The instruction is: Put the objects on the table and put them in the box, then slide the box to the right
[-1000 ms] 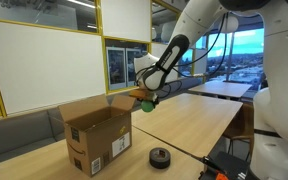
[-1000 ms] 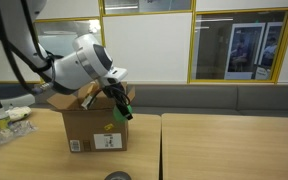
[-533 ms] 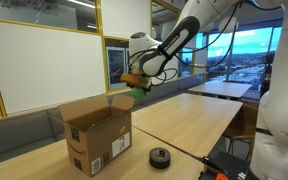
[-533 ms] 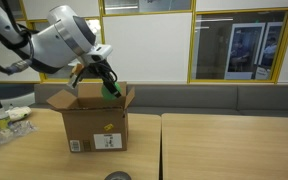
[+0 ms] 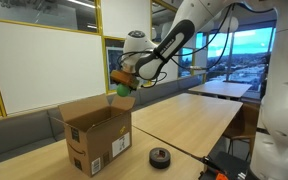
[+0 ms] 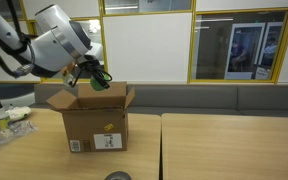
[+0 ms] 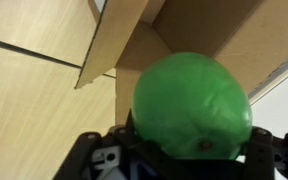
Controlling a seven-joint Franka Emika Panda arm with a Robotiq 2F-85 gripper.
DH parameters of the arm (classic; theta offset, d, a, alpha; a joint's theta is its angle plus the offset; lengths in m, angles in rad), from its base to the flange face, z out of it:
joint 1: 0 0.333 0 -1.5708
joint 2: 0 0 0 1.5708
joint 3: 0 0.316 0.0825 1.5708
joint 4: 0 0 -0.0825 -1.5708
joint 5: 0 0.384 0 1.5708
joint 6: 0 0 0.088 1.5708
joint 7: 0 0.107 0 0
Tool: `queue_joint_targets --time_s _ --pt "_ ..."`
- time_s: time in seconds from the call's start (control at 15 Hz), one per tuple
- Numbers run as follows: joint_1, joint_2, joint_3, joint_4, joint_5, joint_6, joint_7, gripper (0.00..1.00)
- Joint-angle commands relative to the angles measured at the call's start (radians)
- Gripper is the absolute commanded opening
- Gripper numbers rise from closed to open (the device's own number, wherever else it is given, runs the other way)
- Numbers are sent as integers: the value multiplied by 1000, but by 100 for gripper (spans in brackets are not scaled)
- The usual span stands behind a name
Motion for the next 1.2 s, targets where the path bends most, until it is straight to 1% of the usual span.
queue_joint_targets --time_s 0.0,0.2,0.47,0.87,0.93,1.0,1.07,1.13 --pt "5 110 2 78 -42 127 24 56" --pt "15 210 6 133 -27 200 3 56" --pt "20 344 21 220 -1 241 -33 56" --pt "-9 523 84 344 30 202 -113 56" --pt "-20 543 101 360 42 181 -139 70" --pt "-27 559 113 373 50 161 -159 95" --pt "-37 575 125 382 58 146 -180 96" --pt "-43 586 133 394 63 131 -197 100"
